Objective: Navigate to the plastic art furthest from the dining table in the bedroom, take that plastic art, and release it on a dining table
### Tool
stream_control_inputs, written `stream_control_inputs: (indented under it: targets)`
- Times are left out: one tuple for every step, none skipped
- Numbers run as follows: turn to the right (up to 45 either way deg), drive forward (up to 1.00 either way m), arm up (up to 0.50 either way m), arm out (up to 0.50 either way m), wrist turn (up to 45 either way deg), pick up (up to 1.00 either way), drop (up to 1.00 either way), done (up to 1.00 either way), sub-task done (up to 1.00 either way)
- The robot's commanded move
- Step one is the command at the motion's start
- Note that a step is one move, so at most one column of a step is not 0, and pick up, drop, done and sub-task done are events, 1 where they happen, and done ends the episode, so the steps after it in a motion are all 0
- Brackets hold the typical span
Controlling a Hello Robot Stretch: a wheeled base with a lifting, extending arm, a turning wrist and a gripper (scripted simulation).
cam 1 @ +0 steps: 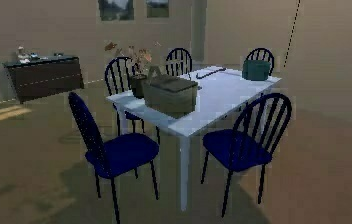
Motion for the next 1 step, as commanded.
stream_control_inputs:
  targets:
    - [42.0, 0.0, 0.0, 0.0, 0.0, 0.0, 0.0, 0.0, 0.0]
